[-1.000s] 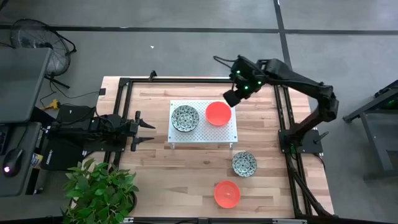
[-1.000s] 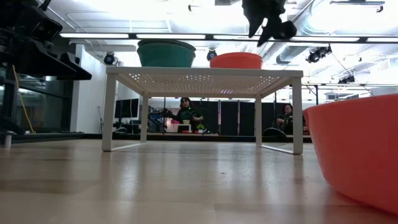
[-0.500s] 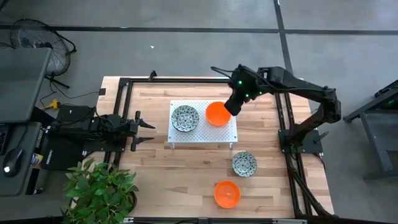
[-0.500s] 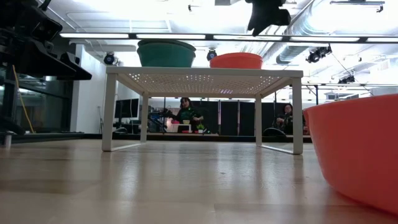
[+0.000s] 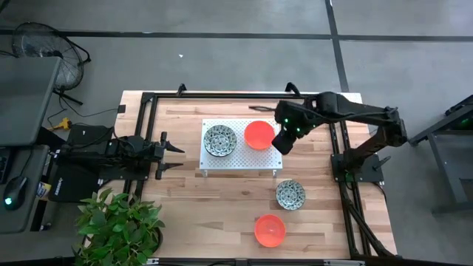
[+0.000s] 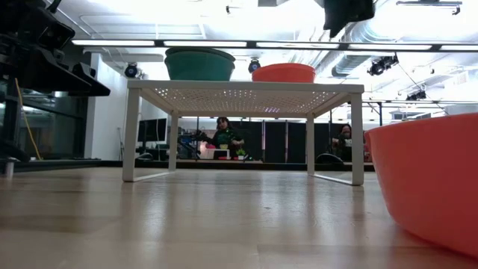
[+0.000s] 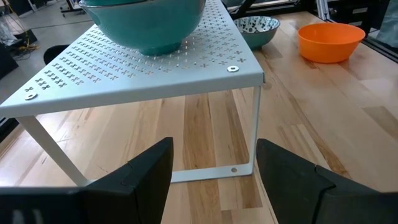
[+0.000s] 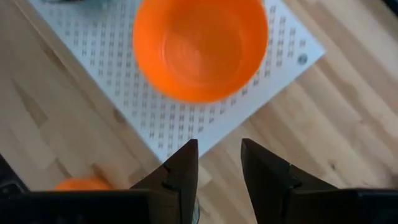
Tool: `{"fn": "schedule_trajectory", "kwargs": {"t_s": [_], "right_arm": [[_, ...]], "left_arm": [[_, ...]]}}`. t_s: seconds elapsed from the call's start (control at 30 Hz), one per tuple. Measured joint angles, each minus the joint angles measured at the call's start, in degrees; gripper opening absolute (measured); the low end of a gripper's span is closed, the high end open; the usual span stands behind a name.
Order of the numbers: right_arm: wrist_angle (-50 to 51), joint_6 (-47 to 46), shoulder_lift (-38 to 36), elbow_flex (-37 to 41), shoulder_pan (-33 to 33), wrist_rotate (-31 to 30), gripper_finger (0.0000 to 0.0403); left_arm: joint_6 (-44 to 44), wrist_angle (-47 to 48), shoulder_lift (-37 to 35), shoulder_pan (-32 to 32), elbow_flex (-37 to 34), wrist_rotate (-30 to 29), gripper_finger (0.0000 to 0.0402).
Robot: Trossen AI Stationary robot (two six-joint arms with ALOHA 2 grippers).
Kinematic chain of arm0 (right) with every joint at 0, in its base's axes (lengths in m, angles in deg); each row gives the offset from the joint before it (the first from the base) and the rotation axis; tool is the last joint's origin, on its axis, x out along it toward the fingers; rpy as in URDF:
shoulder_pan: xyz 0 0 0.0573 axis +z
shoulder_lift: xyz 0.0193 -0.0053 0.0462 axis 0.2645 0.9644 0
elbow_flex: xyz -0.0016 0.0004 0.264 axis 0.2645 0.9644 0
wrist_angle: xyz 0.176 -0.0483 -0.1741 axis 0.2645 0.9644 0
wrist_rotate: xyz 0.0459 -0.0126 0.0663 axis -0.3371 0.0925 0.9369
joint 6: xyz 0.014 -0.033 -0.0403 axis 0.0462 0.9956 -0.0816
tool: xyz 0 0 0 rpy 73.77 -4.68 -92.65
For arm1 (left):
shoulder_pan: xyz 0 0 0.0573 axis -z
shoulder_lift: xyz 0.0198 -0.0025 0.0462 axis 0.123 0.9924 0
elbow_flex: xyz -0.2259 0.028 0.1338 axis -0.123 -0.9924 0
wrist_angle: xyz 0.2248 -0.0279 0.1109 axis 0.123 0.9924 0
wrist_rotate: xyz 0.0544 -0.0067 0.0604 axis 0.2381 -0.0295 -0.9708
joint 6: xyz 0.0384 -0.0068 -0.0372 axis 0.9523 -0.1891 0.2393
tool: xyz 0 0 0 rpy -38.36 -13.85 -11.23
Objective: Pick & Place Mini bowls
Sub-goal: Stack the white patterned bowl on the white patterned bowl on the shelf
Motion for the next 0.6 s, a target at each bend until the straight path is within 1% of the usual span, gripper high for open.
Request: {"fn": "schedule_trajectory", "kwargs": {"t_s": [0.27, 0.43, 0.6], "right_arm": [[5.7, -6.1, 0.0, 0.0, 7.1, -1.4, 0.011], [9.2, -12.4, 0.0, 0.1, 12.4, -2.6, 0.011], [9.1, -17.8, -0.6, 1.6, 18.1, -3.6, 0.011]], "left_arm": [[0.0, 0.0, 0.0, 0.0, 0.0, 0.0, 0.0225], [0.0, 0.0, 0.0, 0.0, 0.0, 0.0, 0.0225], [0.0, 0.0, 0.0, 0.0, 0.0, 0.0, 0.0225]]}}
